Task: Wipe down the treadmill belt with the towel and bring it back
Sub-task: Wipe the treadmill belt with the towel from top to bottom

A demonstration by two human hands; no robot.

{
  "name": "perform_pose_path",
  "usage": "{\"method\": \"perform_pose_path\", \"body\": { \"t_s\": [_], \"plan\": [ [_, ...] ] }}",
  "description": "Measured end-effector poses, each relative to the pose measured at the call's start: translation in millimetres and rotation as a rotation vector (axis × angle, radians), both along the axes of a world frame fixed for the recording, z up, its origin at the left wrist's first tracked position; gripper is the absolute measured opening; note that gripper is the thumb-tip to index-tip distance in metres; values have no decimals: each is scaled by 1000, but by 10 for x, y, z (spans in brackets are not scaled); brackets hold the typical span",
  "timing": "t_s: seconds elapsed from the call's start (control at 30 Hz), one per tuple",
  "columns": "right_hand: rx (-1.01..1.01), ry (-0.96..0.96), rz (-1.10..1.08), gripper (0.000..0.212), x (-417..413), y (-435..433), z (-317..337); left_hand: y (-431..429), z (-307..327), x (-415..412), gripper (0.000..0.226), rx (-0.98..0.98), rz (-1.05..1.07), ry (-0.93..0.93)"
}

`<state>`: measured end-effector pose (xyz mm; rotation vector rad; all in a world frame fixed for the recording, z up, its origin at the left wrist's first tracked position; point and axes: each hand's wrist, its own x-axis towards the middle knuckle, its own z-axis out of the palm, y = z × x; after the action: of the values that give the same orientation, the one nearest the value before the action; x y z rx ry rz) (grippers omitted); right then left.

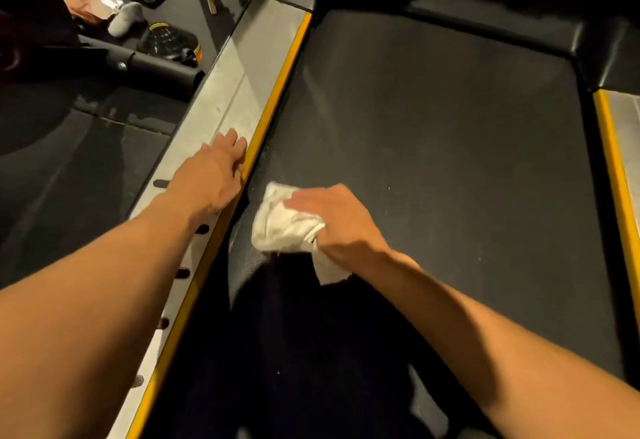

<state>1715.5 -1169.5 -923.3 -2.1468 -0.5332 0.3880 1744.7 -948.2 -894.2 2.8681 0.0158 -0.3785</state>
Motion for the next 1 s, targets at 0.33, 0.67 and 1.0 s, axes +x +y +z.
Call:
{"method": "perform_pose_path", "body": {
  "t_s": [0.33,0.67,1.0],
  "plan": [
    [-399,134,38,9,-162,-167,331,-312,-185,-46,79,314,-150,-67],
    [-259,56,-208,35,-271,-583,-176,-609,-242,-132,58,225,-280,114],
    [-357,84,-453,44,-361,-928,12,-930,-158,-229,63,293,-429,126]
  ]
}}
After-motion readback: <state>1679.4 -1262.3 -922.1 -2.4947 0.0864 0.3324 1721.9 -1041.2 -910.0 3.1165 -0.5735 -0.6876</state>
